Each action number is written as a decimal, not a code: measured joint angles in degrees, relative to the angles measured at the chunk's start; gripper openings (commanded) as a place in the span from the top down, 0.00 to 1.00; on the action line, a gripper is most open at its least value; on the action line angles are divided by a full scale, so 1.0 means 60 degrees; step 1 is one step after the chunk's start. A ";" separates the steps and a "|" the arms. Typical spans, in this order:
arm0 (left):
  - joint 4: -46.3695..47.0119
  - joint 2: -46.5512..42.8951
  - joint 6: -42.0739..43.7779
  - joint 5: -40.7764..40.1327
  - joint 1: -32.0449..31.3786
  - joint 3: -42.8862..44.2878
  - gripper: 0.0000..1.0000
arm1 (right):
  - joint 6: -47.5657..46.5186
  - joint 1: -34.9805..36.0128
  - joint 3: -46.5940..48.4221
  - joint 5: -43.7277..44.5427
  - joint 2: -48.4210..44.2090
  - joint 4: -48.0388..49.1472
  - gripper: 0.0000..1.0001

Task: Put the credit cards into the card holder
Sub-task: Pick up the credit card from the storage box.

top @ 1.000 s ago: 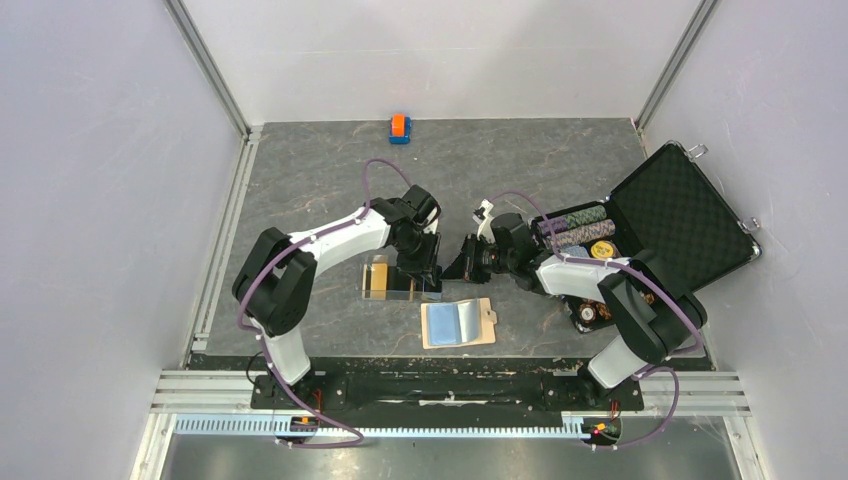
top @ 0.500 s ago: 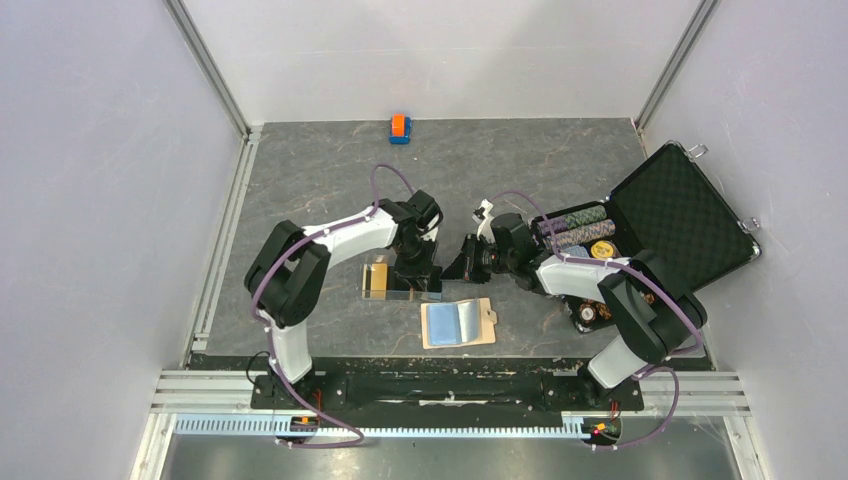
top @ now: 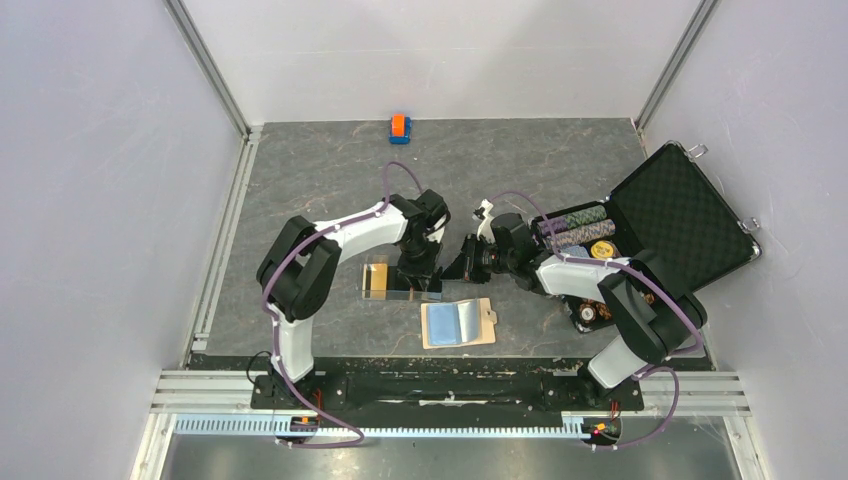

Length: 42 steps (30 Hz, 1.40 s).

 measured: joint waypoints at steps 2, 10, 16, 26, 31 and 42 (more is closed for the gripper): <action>-0.0095 0.0069 0.0025 -0.0106 -0.0051 0.0095 0.68 | 0.0000 0.0000 0.0000 0.0004 0.0000 0.0000 0.90; -0.0357 0.0178 0.0215 -0.0339 -0.0135 0.0259 0.86 | 0.0000 0.0000 0.0000 0.0000 0.0004 0.0000 0.90; -0.0386 0.0171 0.0219 -0.0448 -0.0135 0.0255 0.98 | -0.0004 0.0000 0.0000 -0.0004 0.0004 0.0000 0.90; 0.0040 -0.0608 0.0087 -0.0317 -0.0102 -0.0229 0.98 | -0.0004 -0.0011 0.0000 -0.0025 0.0004 -0.0011 0.90; 0.0200 -0.0987 -0.0047 0.0000 -0.0055 -0.0302 0.97 | -0.0007 -0.0011 0.0000 -0.0025 0.0004 -0.0015 0.90; 0.0331 -0.1086 -0.0047 0.0237 -0.0044 -0.0302 0.81 | -0.0007 -0.0011 0.0000 -0.0022 0.0004 -0.0018 0.90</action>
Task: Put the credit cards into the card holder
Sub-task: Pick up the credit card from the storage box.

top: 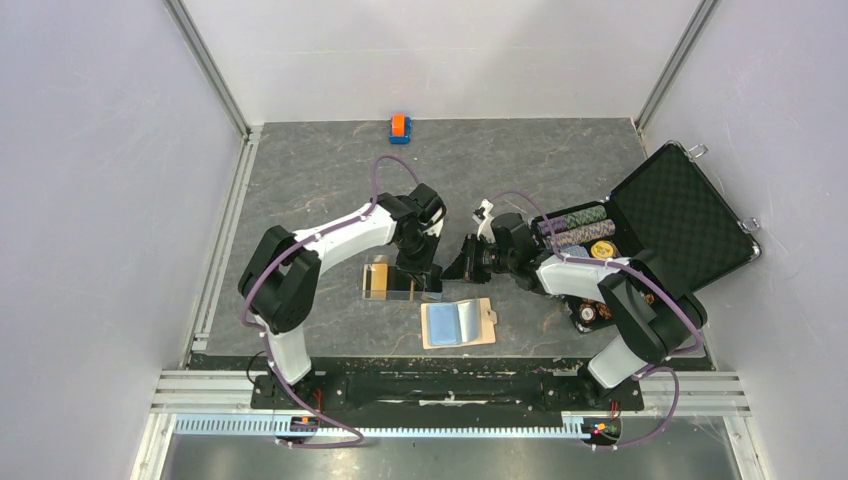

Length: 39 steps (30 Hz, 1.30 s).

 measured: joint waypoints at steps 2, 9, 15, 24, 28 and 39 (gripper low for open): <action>0.0000 0.0004 0.0000 0.0000 -0.0004 0.0000 0.81 | 0.0000 0.0000 0.0000 0.0000 0.0000 0.0000 0.90; -0.0106 0.0437 0.0007 -0.0113 0.0011 0.0087 0.77 | 0.0000 0.0000 0.0000 0.0000 -0.0004 -0.0004 0.89; -0.0339 0.0725 0.0011 -0.0015 0.0033 0.0335 0.72 | -0.0004 0.0000 0.0000 0.0004 -0.0004 -0.0007 0.90; -0.0251 0.0692 0.0004 0.0328 0.0098 0.0313 0.90 | -0.0062 -0.0055 0.0007 -0.0004 -0.0080 -0.0193 0.90; -0.0157 0.0510 0.0000 0.0452 0.0138 0.0259 0.95 | -0.0073 -0.0058 0.0007 0.0000 -0.0087 -0.0204 0.89; 0.0812 0.0175 -0.0412 0.1515 0.0117 0.0022 0.84 | -0.0076 -0.0066 0.0007 0.0004 -0.0098 -0.0229 0.89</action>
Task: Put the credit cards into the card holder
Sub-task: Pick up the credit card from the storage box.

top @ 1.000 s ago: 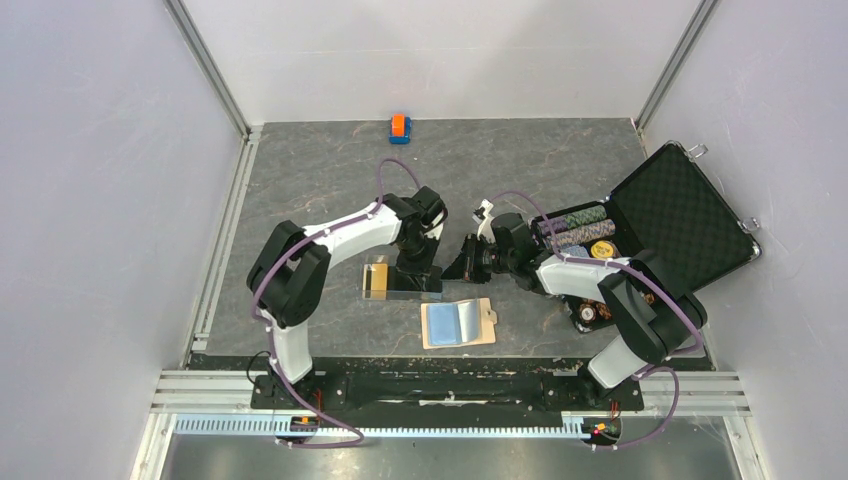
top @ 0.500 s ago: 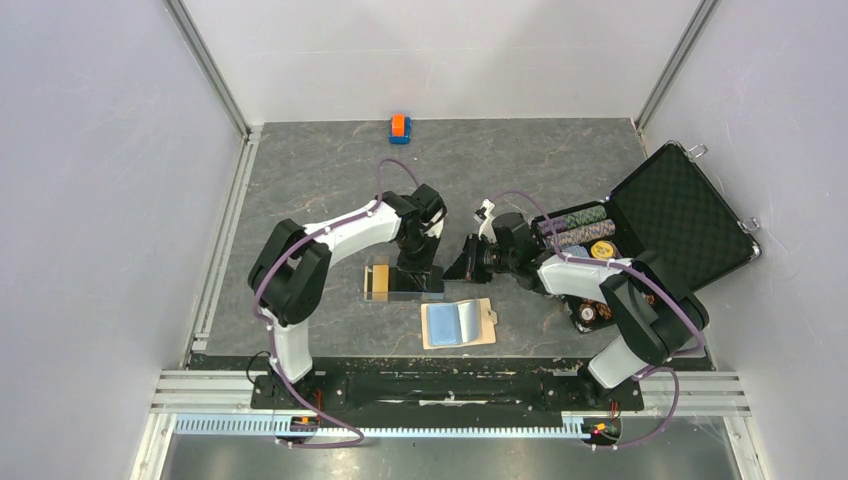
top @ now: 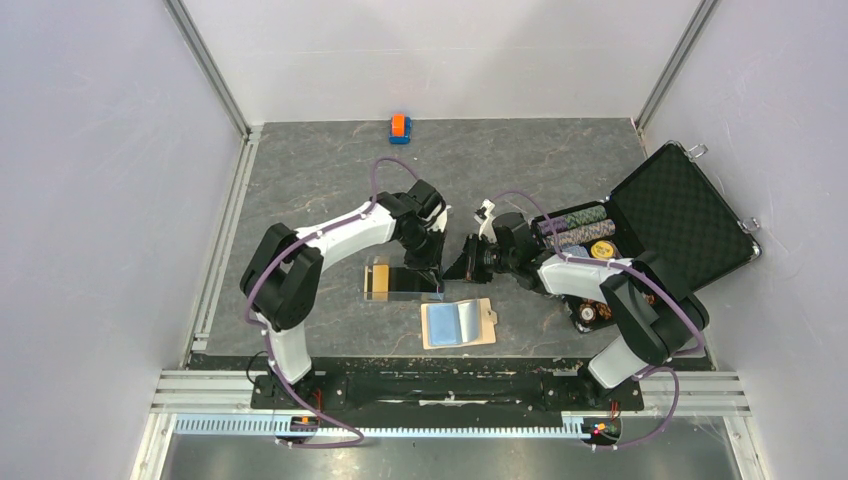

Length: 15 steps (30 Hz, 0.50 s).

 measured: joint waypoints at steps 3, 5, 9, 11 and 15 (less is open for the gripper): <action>0.0073 0.0004 -0.0044 0.0033 0.0040 -0.0058 0.81 | 0.0004 0.0004 0.0000 0.0000 -0.0004 0.0000 0.89; 0.0142 0.0051 -0.0058 -0.0025 0.0040 -0.0091 0.79 | 0.0000 0.0004 0.0000 0.0000 -0.0004 0.0000 0.89; 0.0270 0.0266 -0.0062 -0.0091 0.0022 -0.0098 0.75 | 0.0004 0.0004 0.0000 0.0000 -0.0004 0.0000 0.89; 0.0357 0.0408 -0.0062 -0.0127 -0.0018 -0.0102 0.77 | 0.0000 0.0004 0.0000 0.0004 -0.0004 0.0000 0.89; 0.0361 0.0561 -0.0084 -0.0131 -0.0073 -0.0153 0.98 | 0.0000 0.0004 0.0000 0.0004 -0.0004 0.0000 0.87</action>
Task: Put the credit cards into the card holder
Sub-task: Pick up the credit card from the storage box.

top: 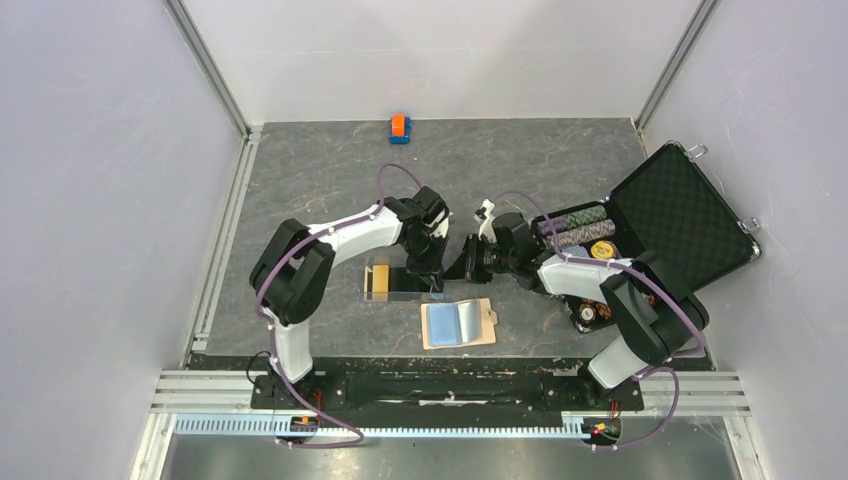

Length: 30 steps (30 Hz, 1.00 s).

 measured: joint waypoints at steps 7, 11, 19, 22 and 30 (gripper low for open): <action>-0.0091 -0.0474 -0.0004 -0.0379 0.0025 -0.0178 0.98 | -0.0066 0.0029 0.0000 0.0015 -0.0073 -0.0120 0.44; 0.0051 -0.1647 -0.0011 -0.0572 0.0127 -0.0444 0.98 | -0.0175 0.0029 0.0000 0.0076 -0.0481 -0.0291 0.16; 0.1155 -0.4269 -0.0087 -0.0007 0.1075 -0.1548 0.98 | -0.0484 -0.0120 0.0000 0.0251 -0.1825 -0.0321 0.02; 0.1752 -0.5031 -0.0175 0.0688 0.1548 -0.2437 0.98 | -0.0554 -0.0240 0.0022 0.0193 -0.2135 -0.0321 0.02; 0.3442 -0.6309 -0.0976 0.2867 0.2106 -0.3996 0.98 | 0.0095 -0.0302 0.0215 -0.0823 -0.2167 0.1005 0.16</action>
